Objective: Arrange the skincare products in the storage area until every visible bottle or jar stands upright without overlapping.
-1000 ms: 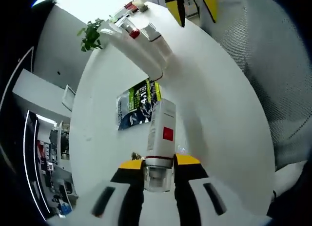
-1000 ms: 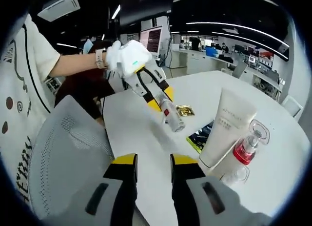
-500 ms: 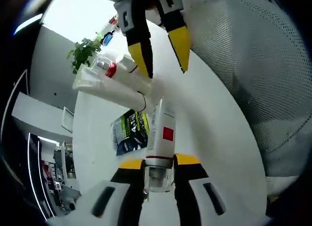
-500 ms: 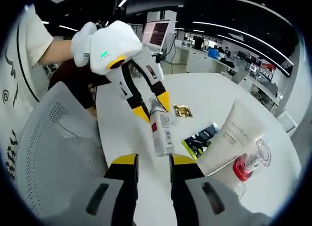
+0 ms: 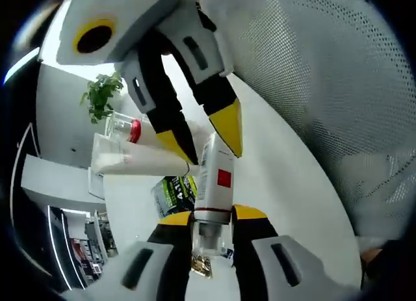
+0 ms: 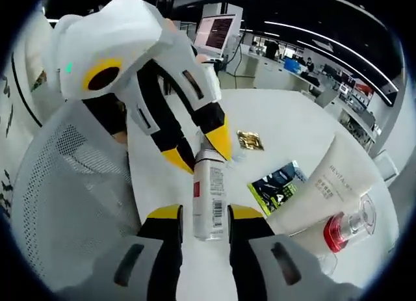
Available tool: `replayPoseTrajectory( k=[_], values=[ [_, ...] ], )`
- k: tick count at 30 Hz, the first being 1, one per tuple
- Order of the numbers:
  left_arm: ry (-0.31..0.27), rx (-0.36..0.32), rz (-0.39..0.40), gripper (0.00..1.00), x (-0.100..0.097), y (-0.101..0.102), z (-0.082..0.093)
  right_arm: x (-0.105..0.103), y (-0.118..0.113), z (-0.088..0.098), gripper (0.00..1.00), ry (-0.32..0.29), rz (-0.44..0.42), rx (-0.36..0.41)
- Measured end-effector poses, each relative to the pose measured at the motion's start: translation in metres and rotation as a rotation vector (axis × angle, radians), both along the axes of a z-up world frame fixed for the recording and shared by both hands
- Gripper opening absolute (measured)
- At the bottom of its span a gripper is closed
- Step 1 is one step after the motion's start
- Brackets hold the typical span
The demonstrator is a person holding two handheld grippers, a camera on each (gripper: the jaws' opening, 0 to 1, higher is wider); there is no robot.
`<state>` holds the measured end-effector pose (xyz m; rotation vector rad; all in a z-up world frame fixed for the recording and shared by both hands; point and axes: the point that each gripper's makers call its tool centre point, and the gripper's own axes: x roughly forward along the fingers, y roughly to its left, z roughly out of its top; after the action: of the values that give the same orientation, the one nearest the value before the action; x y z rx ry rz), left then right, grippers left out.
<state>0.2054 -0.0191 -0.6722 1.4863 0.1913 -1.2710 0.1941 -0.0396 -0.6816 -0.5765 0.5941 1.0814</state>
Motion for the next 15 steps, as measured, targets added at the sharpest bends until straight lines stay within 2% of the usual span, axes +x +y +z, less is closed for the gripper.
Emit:
replayPoseTrajectory(
  k=[2,5,6,10,15],
  values=[
    [-0.027,0.008,-0.020,0.18,-0.002,-0.003,0.002,0.001,0.000,-0.002,0.28,0.009,-0.004,0.000],
    [-0.028,0.007,-0.026,0.18,-0.004,-0.007,0.001,-0.002,0.001,-0.004,0.28,0.028,-0.004,0.005],
    [-0.051,0.019,-0.048,0.18,-0.005,-0.009,0.001,-0.003,0.001,-0.005,0.27,0.043,-0.004,0.010],
    [-0.068,0.038,-0.077,0.18,-0.010,-0.015,0.000,-0.003,-0.001,-0.010,0.27,0.067,-0.005,0.006],
    [-0.116,0.070,-0.111,0.19,-0.009,-0.014,0.002,-0.005,-0.003,-0.010,0.25,0.095,-0.013,0.018]
  ],
)
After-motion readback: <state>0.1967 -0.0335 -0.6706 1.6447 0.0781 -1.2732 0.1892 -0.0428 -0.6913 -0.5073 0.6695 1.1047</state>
